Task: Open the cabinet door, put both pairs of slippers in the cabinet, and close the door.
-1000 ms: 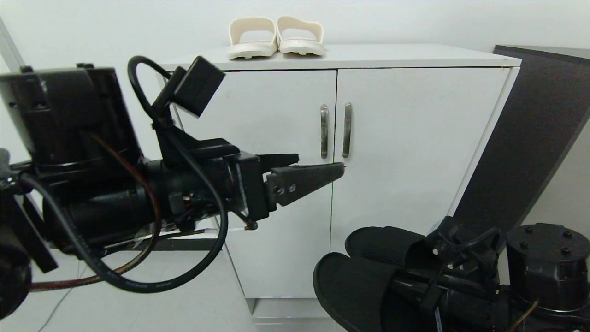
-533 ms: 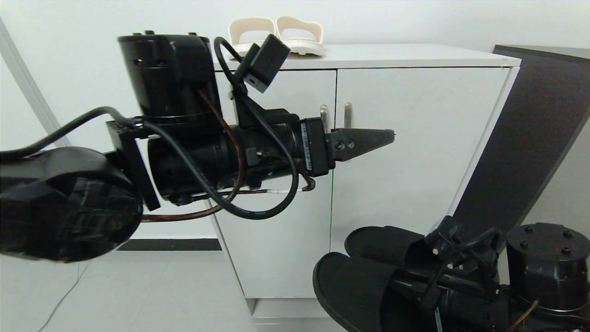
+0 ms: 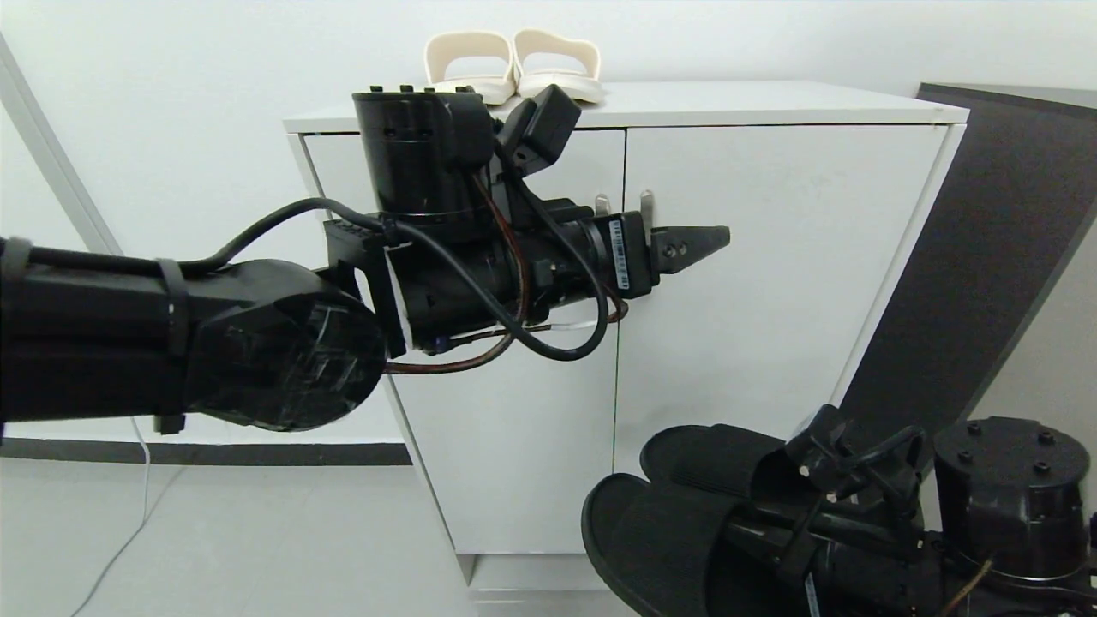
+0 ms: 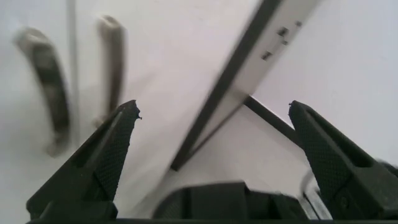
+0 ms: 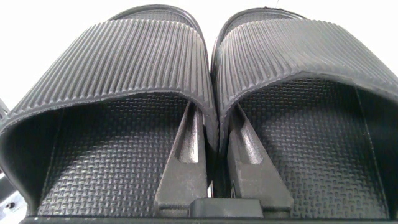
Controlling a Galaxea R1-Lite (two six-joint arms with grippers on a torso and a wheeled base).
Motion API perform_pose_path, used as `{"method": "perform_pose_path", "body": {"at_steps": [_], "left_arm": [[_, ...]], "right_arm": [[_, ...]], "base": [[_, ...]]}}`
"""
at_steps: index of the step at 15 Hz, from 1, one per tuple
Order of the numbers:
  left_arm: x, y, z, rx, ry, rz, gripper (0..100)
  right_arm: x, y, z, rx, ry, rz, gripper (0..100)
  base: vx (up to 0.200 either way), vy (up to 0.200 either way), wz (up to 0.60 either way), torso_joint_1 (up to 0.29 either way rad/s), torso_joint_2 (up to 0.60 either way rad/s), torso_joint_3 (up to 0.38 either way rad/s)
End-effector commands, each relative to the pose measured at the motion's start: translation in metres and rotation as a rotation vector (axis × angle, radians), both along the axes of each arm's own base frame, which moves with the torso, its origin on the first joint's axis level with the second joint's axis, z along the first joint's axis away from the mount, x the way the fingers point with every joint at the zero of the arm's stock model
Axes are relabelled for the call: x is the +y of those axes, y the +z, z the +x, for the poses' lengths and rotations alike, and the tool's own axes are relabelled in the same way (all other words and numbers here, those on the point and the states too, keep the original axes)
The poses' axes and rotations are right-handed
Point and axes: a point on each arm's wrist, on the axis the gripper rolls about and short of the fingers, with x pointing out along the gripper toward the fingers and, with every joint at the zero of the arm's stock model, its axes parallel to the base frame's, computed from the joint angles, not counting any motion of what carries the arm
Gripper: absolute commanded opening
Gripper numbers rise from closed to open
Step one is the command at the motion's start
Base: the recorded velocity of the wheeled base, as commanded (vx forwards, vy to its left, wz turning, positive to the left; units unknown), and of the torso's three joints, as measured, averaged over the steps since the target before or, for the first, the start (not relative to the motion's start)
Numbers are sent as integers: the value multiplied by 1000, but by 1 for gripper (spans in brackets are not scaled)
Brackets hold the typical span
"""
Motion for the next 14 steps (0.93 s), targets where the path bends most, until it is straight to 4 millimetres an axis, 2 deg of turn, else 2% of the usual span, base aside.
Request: {"method": "perform_pose_path", "body": {"at_steps": [1,6,14], "left_arm": [[-7,-4,9,0,20,6,100],[2,-6,28,-1,68,9,100],[-14,-13,45,26,24,29,100]], "right_arm": [[1,-2,1,5,0,-6,0],[1,-2,1,5,0,-6,0],[1,-2,1,7,0,-7,0]], "base": [[0,0,0,0,0,0],[0,0,0,0,0,0],[0,0,0,0,0,0]]}}
